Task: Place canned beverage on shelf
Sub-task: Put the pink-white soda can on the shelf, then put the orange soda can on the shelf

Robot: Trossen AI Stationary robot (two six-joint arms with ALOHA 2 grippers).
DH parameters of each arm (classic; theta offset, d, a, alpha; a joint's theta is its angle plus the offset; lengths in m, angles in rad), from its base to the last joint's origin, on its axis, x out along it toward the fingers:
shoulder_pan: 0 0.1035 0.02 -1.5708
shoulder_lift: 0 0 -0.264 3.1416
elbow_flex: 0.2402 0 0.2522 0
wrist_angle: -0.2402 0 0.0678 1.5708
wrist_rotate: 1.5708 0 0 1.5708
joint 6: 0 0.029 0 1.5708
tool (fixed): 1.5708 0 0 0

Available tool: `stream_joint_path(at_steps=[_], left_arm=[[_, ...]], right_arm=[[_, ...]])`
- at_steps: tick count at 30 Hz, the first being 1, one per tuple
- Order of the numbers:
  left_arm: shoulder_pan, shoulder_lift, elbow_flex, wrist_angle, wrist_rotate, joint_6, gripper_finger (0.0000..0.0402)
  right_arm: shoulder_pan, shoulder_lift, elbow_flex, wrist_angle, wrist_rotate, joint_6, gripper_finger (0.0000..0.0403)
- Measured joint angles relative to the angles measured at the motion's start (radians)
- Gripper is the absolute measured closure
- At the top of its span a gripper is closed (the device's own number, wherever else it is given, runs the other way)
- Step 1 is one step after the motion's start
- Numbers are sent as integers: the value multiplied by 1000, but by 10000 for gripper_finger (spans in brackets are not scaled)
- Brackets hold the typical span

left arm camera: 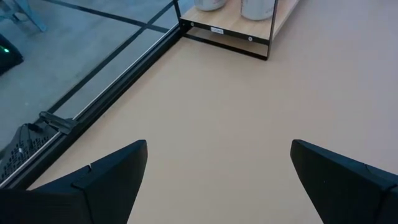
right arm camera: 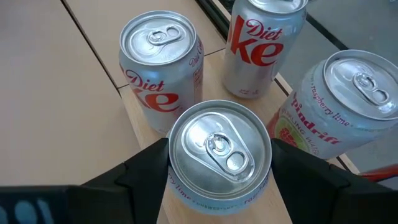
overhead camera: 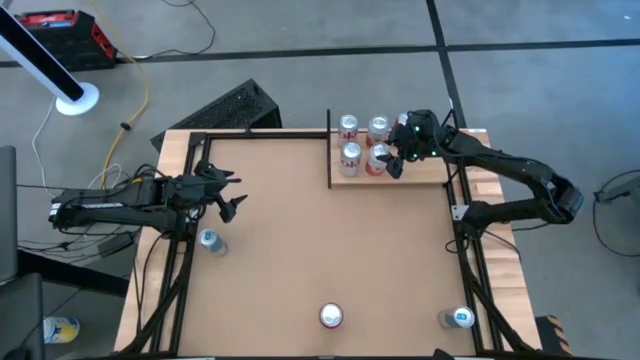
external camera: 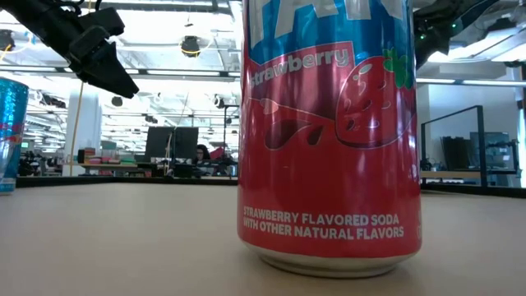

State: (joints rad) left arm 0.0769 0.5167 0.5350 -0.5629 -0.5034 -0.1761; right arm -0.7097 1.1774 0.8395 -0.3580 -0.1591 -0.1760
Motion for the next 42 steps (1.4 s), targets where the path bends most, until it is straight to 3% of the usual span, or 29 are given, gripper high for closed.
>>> stream_joint_path(at_steps=[6,16,22,31,37,42], left_arm=[[0,0,0,0,0,0,19],[0,0,0,0,0,0,19],[0,0,0,0,1,0,19],[0,0,0,0,6,0,19],[0,0,0,0,8,0,19],[0,0,0,0,8,0,19]], right_arm=[[0,0,0,1,2,3,112],[0,2,-2,3,37,2,56],[1,2,-1,53,56,-7,46],[53,0,148,-49,28,87,46],[257,-2,239,-73,-177,271,46],[593,0,246,-76,-144,373,46]])
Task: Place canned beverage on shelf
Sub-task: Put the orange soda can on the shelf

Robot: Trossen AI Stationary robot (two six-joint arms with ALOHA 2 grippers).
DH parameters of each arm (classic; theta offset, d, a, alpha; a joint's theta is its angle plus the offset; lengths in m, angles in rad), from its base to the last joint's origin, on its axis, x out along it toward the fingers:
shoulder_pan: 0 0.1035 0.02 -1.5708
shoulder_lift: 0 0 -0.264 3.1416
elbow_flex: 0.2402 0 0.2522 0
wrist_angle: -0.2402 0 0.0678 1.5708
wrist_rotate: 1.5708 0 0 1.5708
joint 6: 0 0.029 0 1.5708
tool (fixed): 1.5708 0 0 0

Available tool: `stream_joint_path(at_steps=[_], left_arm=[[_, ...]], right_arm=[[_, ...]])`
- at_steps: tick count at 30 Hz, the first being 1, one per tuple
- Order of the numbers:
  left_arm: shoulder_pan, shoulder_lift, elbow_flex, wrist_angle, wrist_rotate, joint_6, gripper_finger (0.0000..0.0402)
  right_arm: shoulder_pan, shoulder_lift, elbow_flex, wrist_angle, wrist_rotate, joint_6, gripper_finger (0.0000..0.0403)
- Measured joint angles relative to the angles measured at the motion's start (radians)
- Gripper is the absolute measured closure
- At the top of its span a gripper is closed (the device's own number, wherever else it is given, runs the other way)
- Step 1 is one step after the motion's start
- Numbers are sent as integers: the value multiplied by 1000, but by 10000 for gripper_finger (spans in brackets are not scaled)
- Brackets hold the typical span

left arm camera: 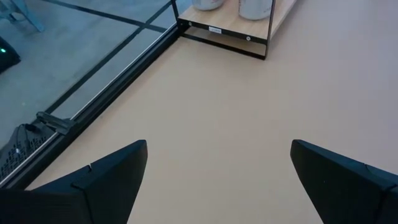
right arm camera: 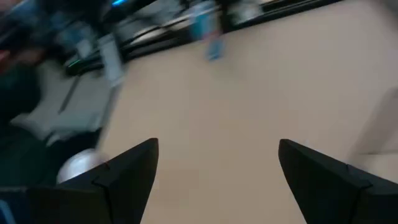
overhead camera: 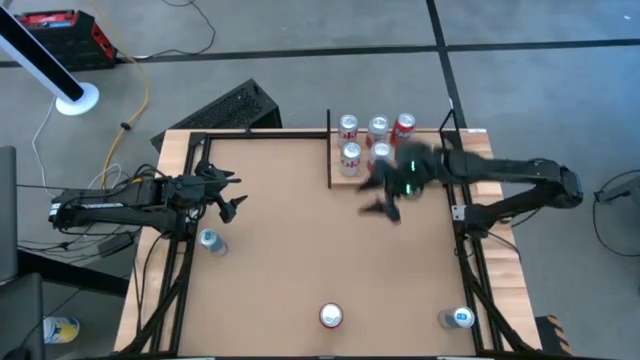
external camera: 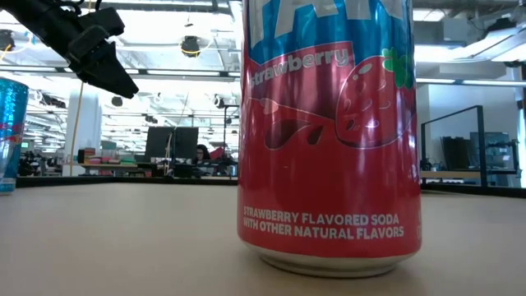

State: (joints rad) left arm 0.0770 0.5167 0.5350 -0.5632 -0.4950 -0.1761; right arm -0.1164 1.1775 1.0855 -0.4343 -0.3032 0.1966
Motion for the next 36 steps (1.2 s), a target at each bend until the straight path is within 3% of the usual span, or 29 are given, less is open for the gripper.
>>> stream_joint_path(at_steps=[6,9,12,20,29,36], left_arm=[[0,0,0,0,0,0,19],[0,0,0,0,0,0,19],[0,0,0,0,-1,0,19],[0,0,0,0,-2,0,19],[0,0,0,0,-2,0,19],[0,0,0,1,13,0,19]], right_arm=[[457,89,0,91,338,108,46],[605,166,0,185,468,110,46],[683,253,0,285,553,94,46],[700,434,59,362,534,57,46],[655,578,145,357,308,57,46],[644,630,170,360,279,16,46]])
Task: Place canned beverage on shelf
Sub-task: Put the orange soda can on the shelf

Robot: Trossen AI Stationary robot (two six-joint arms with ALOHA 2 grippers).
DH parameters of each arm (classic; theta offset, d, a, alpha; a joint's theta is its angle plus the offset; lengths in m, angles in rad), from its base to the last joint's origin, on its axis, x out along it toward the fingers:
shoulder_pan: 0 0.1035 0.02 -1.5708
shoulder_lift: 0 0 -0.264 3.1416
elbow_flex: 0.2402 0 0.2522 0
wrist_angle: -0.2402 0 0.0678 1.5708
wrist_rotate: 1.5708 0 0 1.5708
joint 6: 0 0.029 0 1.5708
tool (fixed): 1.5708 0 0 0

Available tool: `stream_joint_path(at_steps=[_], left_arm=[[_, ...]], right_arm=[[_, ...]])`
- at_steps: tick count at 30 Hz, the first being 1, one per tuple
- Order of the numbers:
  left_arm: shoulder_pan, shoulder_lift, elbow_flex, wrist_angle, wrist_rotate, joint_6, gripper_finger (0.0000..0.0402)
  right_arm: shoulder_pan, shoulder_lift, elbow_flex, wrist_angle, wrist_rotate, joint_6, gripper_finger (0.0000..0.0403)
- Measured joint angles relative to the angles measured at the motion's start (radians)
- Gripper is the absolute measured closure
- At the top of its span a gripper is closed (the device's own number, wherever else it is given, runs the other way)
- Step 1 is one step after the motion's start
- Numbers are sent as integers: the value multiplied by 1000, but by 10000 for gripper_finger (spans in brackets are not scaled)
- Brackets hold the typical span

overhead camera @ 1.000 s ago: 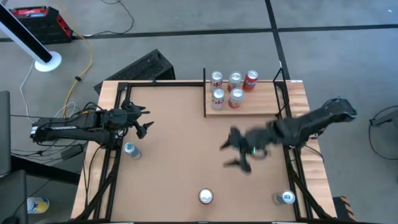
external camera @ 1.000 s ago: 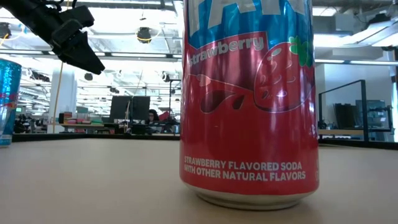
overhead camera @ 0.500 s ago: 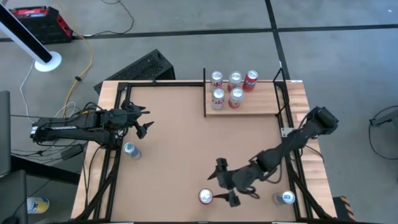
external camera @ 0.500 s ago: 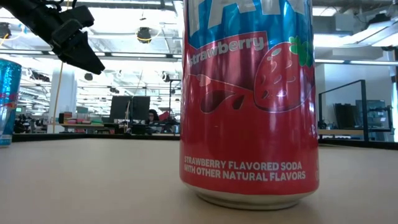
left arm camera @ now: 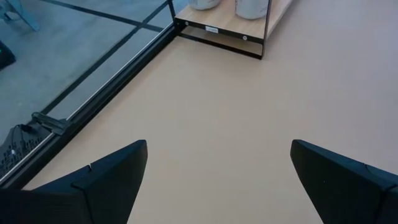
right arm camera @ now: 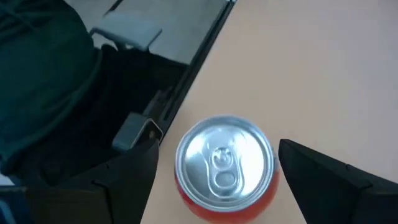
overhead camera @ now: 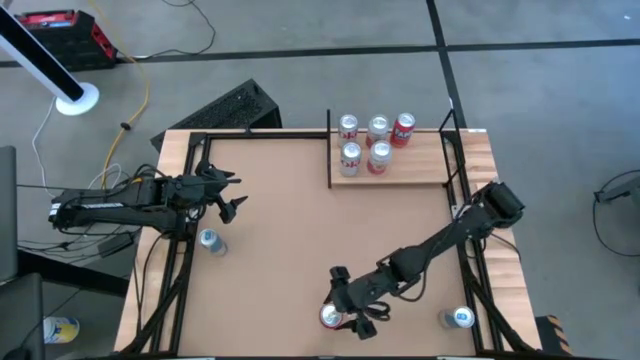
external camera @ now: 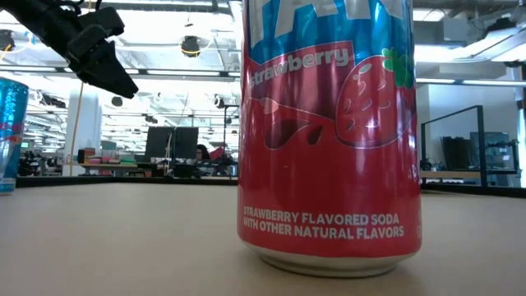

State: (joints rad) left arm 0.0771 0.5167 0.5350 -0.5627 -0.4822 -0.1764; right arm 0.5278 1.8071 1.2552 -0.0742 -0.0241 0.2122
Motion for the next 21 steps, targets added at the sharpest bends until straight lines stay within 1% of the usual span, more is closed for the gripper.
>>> stream_joint_path(at_steps=[9,13,17,21], left_arm=[[0,0,0,0,16,4,19],[0,0,0,1,16,4,19],[0,0,0,1,16,4,19],[0,0,0,1,16,4,19]], right_arm=[[8,15,-1,-4,50,-4,46],[8,15,-1,-19,54,-27,48],[8,15,-1,-30,53,-29,62],[8,14,-1,-30,58,-37,88]])
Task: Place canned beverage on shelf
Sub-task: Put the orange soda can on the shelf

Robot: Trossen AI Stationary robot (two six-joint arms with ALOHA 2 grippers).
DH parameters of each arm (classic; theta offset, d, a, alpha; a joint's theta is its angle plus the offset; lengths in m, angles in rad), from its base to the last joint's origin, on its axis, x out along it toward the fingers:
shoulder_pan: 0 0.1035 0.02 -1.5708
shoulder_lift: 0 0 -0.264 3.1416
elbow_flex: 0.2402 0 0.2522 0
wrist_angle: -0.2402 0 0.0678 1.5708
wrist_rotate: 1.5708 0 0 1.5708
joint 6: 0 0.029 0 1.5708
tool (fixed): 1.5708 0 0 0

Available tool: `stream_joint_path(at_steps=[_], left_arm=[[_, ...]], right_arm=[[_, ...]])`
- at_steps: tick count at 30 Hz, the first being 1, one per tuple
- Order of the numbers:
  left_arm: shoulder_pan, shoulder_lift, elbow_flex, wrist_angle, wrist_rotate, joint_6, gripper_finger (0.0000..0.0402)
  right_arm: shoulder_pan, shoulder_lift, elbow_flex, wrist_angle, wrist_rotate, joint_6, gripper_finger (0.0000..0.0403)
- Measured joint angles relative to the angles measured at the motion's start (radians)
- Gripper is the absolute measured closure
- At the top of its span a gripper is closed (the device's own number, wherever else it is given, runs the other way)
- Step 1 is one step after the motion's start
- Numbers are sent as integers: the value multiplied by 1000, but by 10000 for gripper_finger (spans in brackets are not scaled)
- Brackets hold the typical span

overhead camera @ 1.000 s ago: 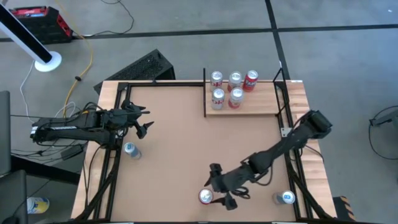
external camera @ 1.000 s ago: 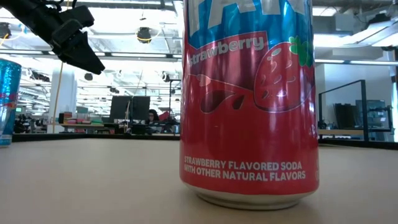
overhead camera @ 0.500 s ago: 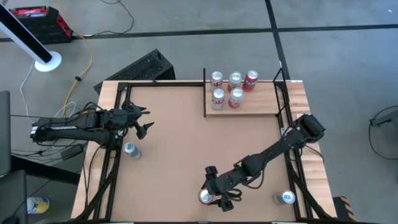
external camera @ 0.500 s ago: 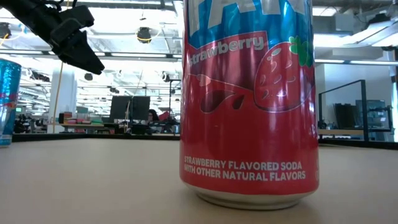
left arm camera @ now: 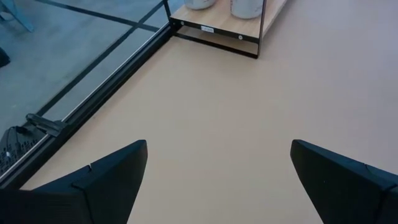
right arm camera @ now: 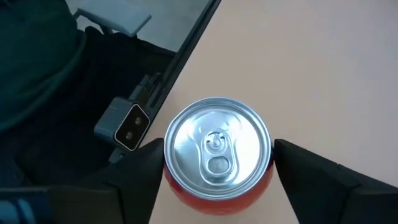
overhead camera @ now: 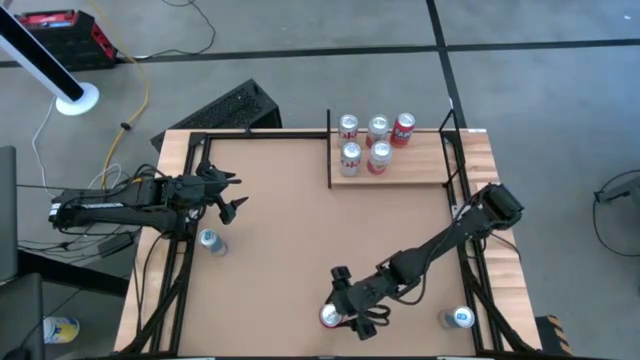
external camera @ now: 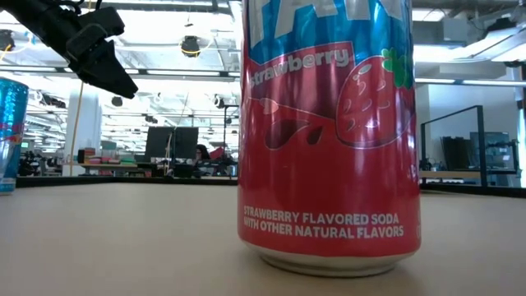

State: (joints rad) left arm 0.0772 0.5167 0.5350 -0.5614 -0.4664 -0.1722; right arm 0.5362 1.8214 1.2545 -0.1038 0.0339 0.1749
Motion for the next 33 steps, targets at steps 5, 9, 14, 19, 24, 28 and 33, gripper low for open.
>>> stream_joint_path(at_steps=[5,9,14,19,24,28,33], left_arm=[[0,0,0,0,0,0,19],[0,0,0,0,0,0,19],[0,0,0,0,0,0,19],[0,0,0,0,0,0,19],[0,0,0,0,0,0,19],[0,0,0,1,0,0,19],[0,0,0,2,0,1,19]], right_arm=[[0,-2,0,8,12,-4,121],[0,-9,0,9,18,0,130],[-2,-44,-2,-14,33,0,132],[-2,-114,-2,-122,153,-33,132],[-10,-204,-2,-279,269,-59,132],[-42,-312,-54,-350,316,-37,132],[-133,-487,-202,-393,318,-20,132]])
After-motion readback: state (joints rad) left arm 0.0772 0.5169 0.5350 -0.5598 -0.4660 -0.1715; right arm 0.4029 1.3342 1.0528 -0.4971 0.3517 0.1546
